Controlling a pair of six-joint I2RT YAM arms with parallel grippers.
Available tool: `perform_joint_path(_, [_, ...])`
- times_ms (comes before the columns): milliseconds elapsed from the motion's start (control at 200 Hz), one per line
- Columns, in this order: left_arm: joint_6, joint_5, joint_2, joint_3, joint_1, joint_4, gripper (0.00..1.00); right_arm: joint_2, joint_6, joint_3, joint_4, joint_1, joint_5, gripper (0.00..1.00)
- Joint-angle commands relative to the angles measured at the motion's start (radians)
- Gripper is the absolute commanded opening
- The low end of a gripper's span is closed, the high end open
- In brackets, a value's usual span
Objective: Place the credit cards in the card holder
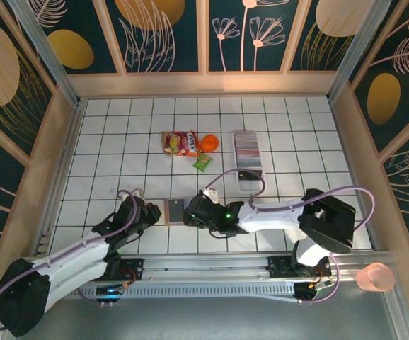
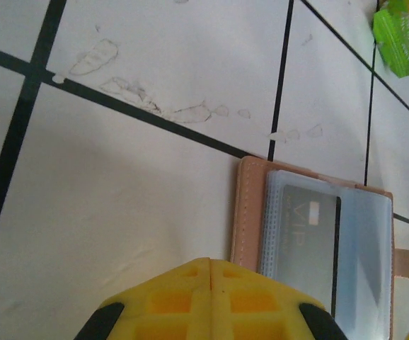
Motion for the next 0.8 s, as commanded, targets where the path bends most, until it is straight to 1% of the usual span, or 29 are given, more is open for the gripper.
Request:
perform_joint_path(0, [0.011, 0.022, 0.013, 0.007, -0.005, 0.011, 0.0, 0.032, 0.017, 0.038, -0.033, -0.012, -0.003, 0.64])
perform_joint_path(400, [0.02, 0.056, 0.038, -0.013, -0.004, 0.047, 0.0, 0.114, -0.005, 0.082, -0.004, -0.029, -0.047, 0.64])
perform_joint_path(796, [0.01, 0.071, 0.04, -0.035, -0.005, 0.067, 0.0, 0.169, -0.024, 0.133, 0.133, -0.028, -0.109, 0.64])
